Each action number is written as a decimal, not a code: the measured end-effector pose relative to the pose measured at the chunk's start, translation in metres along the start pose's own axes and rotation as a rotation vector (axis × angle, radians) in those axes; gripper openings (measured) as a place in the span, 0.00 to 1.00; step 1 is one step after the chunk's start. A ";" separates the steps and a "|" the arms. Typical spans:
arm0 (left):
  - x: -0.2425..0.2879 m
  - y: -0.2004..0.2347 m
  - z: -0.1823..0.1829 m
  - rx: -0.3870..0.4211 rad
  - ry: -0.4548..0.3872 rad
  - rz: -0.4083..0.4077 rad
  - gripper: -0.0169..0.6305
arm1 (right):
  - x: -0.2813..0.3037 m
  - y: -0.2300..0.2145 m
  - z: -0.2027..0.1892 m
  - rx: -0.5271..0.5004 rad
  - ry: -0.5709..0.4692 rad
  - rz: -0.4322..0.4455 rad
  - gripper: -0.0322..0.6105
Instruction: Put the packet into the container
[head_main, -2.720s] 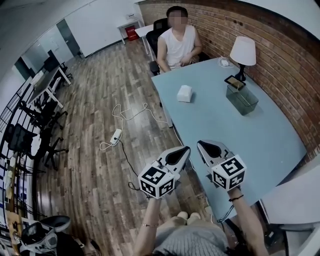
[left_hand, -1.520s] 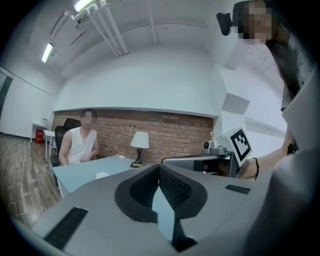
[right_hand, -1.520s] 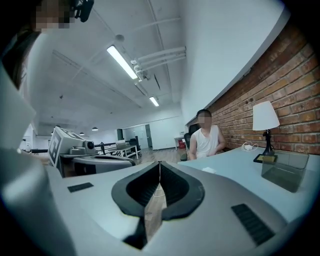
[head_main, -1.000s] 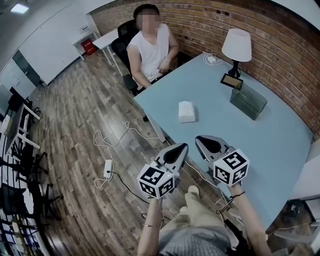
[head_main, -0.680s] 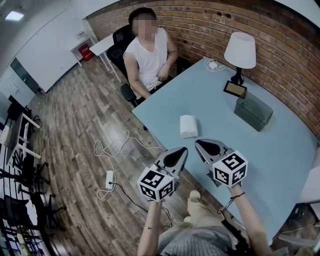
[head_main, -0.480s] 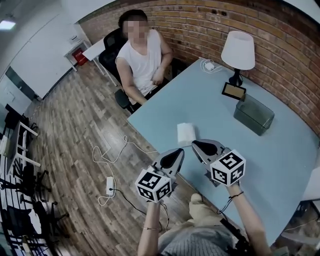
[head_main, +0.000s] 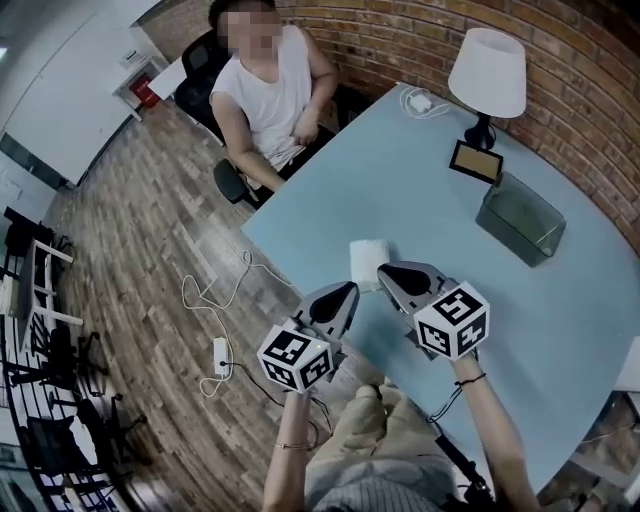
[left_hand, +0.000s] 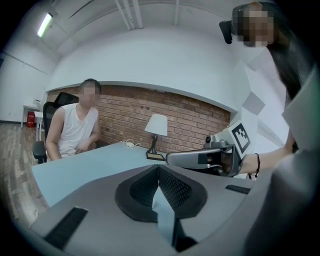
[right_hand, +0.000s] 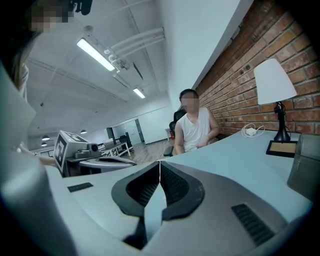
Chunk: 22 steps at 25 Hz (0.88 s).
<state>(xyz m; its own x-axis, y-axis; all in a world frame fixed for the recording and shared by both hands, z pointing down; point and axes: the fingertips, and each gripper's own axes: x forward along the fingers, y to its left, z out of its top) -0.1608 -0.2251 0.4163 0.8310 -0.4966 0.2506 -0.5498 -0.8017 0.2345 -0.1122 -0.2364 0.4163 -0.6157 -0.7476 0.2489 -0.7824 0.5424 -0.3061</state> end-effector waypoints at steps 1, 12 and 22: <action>0.003 0.003 -0.002 -0.003 0.007 -0.005 0.04 | 0.002 -0.006 -0.002 0.009 0.009 -0.017 0.07; 0.039 0.034 -0.025 -0.002 0.072 -0.062 0.04 | 0.032 -0.055 -0.035 0.170 0.165 -0.091 0.08; 0.059 0.052 -0.033 0.032 0.089 -0.088 0.04 | 0.047 -0.084 -0.054 0.309 0.194 -0.141 0.29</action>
<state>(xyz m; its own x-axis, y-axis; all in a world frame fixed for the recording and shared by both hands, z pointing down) -0.1429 -0.2850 0.4747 0.8645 -0.3931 0.3132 -0.4706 -0.8519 0.2298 -0.0806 -0.2966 0.5034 -0.5336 -0.7042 0.4684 -0.8136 0.2762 -0.5116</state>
